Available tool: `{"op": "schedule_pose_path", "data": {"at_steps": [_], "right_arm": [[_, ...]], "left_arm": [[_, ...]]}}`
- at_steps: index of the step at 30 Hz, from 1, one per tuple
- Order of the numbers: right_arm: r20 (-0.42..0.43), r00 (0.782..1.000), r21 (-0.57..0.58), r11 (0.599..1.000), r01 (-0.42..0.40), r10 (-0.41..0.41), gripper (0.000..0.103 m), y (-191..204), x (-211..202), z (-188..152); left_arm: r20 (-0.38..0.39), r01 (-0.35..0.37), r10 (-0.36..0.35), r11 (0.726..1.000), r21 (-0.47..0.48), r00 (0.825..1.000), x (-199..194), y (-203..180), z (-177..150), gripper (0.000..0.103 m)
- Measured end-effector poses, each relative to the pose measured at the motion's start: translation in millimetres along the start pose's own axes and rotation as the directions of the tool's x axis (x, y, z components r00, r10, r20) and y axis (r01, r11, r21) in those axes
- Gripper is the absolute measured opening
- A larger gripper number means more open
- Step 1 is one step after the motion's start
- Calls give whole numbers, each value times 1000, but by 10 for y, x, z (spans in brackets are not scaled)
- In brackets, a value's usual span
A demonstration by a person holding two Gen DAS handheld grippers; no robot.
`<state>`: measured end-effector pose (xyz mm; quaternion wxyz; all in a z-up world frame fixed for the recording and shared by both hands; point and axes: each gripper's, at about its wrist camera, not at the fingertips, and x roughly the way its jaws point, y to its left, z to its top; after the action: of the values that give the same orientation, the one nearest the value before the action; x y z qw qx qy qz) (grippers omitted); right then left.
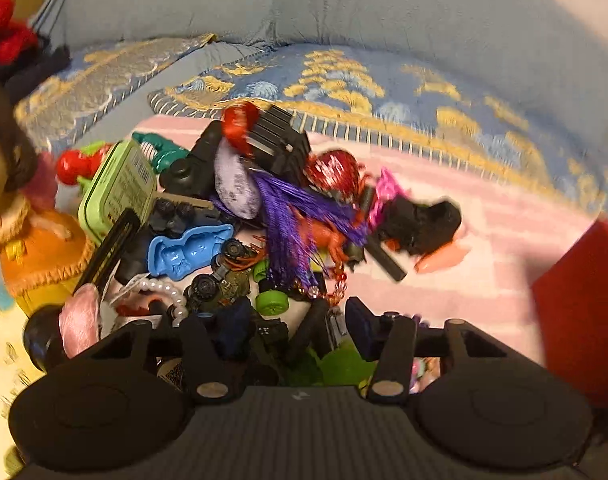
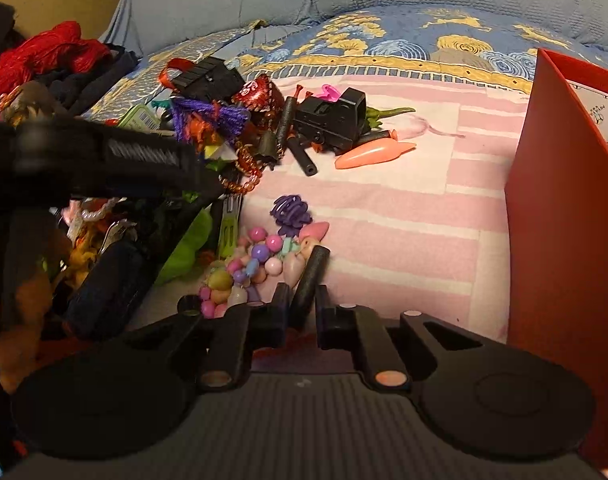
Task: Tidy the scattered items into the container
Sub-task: 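Grasp a black stick with the right gripper while the left grasps a black toy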
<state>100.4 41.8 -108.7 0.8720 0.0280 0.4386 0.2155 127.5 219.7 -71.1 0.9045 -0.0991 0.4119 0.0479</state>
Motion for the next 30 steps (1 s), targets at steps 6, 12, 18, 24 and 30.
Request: {"op": "schedule_pose_path", "data": {"at_steps": [6, 12, 18, 24, 30], "right_arm": [[-1, 1000, -38, 999, -1, 1, 7, 42, -73, -135], [-9, 1000, -32, 999, -19, 19, 6, 6, -66, -127], [-17, 1000, -40, 999, -18, 18, 7, 11, -60, -119], [-26, 1000, -48, 999, -2, 0, 6, 11, -86, -119], [2, 1000, -57, 998, -10, 10, 6, 30, -168, -106]], "left_arm": [[-7, -12, 12, 997, 79, 1000, 11, -85, -30, 54], [1, -73, 73, 989, 131, 997, 106, -254, -46, 52], [13, -155, 156, 963, 219, 988, 213, -445, -88, 36], [-33, -118, 132, 954, 276, 991, 333, -564, -144, 34], [-30, -119, 129, 964, 238, 991, 262, -505, -117, 12]]}}
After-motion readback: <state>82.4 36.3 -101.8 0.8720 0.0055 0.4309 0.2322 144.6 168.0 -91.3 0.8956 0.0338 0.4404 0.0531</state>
